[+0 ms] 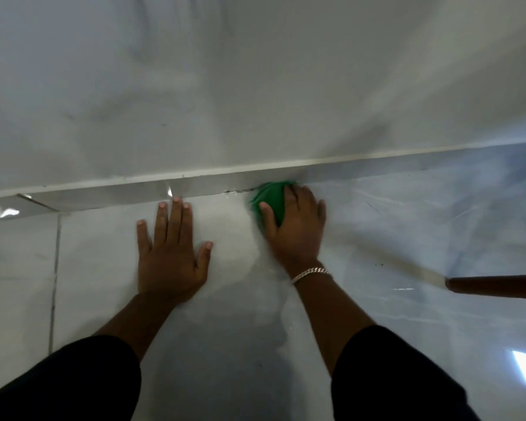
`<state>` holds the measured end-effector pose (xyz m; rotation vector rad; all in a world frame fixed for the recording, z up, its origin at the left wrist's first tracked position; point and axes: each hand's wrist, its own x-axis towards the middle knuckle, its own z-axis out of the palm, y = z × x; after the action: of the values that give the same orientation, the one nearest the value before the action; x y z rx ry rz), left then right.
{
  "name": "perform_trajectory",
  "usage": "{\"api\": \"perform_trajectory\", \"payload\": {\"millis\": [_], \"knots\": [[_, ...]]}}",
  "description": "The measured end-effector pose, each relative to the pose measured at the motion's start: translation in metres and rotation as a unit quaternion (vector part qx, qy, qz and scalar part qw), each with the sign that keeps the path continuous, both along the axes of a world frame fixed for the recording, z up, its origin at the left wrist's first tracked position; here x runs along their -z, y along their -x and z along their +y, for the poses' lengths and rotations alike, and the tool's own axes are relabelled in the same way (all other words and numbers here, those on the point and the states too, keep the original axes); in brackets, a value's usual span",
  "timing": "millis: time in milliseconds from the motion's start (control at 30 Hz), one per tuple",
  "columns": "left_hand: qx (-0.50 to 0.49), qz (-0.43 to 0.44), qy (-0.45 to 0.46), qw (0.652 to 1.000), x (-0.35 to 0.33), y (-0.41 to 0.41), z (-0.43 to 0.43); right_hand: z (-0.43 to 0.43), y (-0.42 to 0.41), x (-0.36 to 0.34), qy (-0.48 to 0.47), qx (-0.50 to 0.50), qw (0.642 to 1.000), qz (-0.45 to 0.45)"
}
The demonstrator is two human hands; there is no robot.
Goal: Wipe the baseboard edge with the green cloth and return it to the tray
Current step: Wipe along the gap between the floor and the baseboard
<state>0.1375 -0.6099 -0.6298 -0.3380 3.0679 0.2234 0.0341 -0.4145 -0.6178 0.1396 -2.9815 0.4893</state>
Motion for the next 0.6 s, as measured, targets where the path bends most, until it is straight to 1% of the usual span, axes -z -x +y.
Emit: {"api": "perform_trajectory", "payload": {"millis": [67,133,167,233,333,433,500,533,567,600], "knots": [[0.003,0.000,-0.002,1.000,0.001,-0.001,-0.002,0.029,0.018,-0.001,-0.002,0.079,0.997,-0.017],[0.013,0.002,-0.009,1.000,0.002,-0.002,-0.007,0.042,0.033,-0.003,0.002,0.160,0.986,-0.041],[0.019,0.006,-0.010,1.000,0.003,-0.004,-0.010,0.038,0.036,-0.003,-0.002,0.183,0.982,-0.048],[0.017,0.012,-0.012,1.000,0.006,-0.011,-0.017,0.013,0.031,-0.002,-0.007,0.199,0.978,-0.058],[-0.024,0.011,-0.009,1.000,0.007,-0.023,-0.021,-0.041,0.004,0.004,0.011,0.168,0.985,-0.040],[-0.036,0.000,-0.004,0.999,0.005,-0.027,-0.021,-0.073,-0.026,0.008,0.017,0.074,0.997,-0.008],[-0.034,-0.005,0.001,0.999,0.003,-0.025,-0.021,-0.060,-0.024,0.010,0.025,0.018,0.999,0.025],[-0.034,-0.008,0.004,0.999,0.003,-0.024,-0.021,-0.047,-0.019,0.011,0.029,0.006,0.998,0.048],[-0.037,-0.010,0.004,0.999,0.002,-0.024,-0.021,-0.031,-0.012,0.012,0.027,0.017,0.997,0.067],[-0.040,-0.011,0.004,0.999,0.002,-0.024,-0.022,-0.014,-0.004,0.014,0.022,0.054,0.996,0.071]]}}
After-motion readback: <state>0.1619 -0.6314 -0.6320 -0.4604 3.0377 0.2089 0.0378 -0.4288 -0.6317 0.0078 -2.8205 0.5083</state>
